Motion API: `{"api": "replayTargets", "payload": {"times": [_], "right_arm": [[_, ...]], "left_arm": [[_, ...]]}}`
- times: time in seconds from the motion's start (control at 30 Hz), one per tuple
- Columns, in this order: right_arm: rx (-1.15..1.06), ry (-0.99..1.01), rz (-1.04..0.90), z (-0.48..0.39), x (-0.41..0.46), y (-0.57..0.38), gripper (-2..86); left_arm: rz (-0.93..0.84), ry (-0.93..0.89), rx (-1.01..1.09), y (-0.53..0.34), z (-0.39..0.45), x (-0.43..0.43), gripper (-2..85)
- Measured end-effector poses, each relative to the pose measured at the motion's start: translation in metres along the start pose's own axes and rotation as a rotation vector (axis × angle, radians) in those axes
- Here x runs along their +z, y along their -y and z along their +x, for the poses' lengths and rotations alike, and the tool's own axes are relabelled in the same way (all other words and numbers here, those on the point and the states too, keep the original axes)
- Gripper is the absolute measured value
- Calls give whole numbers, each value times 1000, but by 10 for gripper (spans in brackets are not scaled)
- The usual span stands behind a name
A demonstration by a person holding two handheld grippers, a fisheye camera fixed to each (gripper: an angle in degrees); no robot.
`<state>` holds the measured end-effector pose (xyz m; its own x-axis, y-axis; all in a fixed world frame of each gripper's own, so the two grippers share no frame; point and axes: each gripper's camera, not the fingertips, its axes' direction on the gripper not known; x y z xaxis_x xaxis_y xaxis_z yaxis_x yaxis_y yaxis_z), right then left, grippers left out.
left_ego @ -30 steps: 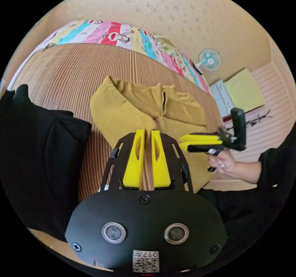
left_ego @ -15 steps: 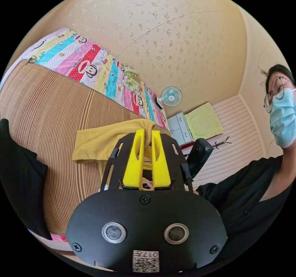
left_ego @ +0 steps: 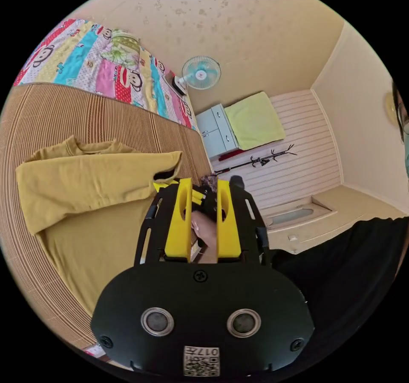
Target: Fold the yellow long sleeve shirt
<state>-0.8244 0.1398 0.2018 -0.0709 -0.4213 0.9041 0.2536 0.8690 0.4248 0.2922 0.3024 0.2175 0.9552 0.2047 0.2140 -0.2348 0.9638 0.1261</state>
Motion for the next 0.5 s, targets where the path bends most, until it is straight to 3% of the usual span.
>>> {"api": "replayTargets", "payload": {"times": [0.13, 0.2, 0.3, 0.43, 0.5], "right_arm": [[316, 217, -315, 84, 76, -57, 76], [491, 447, -176, 117, 72, -85, 95], [648, 556, 25, 138, 56, -106, 117], [674, 516, 78, 139, 54, -102, 128], [689, 347, 14, 132, 61, -88, 125]], "left_arm": [[-177, 66, -44, -45, -9, 31, 90], [-210, 117, -65, -57, -17, 33, 91], [-217, 255, -76, -62, -31, 28, 90], [-187, 441, -168, -58, -52, 7, 90], [-144, 480, -201, -59, -50, -8, 90]]}}
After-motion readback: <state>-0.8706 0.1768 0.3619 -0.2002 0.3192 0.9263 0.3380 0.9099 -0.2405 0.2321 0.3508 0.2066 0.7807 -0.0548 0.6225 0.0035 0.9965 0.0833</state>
